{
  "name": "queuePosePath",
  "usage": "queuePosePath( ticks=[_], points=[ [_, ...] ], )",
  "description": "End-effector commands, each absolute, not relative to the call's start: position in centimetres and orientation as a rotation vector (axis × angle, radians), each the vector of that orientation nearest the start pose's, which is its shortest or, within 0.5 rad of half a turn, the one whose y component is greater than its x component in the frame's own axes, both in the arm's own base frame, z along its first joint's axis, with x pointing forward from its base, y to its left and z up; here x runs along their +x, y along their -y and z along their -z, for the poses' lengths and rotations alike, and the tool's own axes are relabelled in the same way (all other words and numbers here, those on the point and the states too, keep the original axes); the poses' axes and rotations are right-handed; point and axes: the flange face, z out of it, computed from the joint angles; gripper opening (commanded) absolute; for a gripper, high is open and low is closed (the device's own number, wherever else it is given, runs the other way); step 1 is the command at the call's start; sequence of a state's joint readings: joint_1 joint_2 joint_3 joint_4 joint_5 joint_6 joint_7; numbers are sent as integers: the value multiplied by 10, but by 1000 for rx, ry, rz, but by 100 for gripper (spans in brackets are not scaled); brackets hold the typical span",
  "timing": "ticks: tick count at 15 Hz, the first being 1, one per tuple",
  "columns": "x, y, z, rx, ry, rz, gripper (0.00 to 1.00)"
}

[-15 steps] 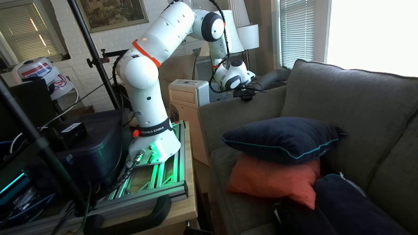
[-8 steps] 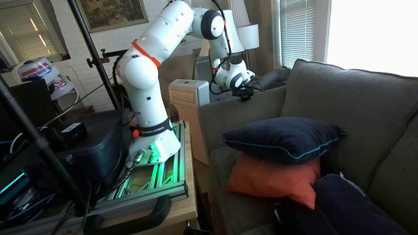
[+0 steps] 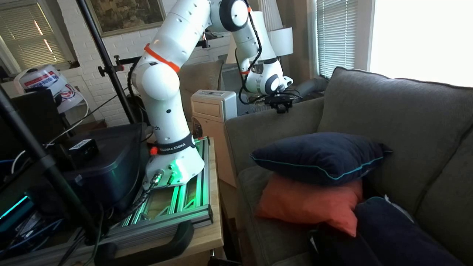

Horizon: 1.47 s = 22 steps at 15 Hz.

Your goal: Put the remote on the pillow

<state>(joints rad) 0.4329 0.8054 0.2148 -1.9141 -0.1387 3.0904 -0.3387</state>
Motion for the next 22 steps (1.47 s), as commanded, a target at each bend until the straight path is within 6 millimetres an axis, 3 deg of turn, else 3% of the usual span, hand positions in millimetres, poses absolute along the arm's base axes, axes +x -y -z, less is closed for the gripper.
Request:
queuePosePath(
  ticks=[1, 7, 22],
  points=[
    [496, -348, -131, -2712, 1313, 418, 29],
    [480, -288, -141, -2910, 1007, 314, 29],
    [432, -135, -172, -3284, 363, 313, 29]
  ],
)
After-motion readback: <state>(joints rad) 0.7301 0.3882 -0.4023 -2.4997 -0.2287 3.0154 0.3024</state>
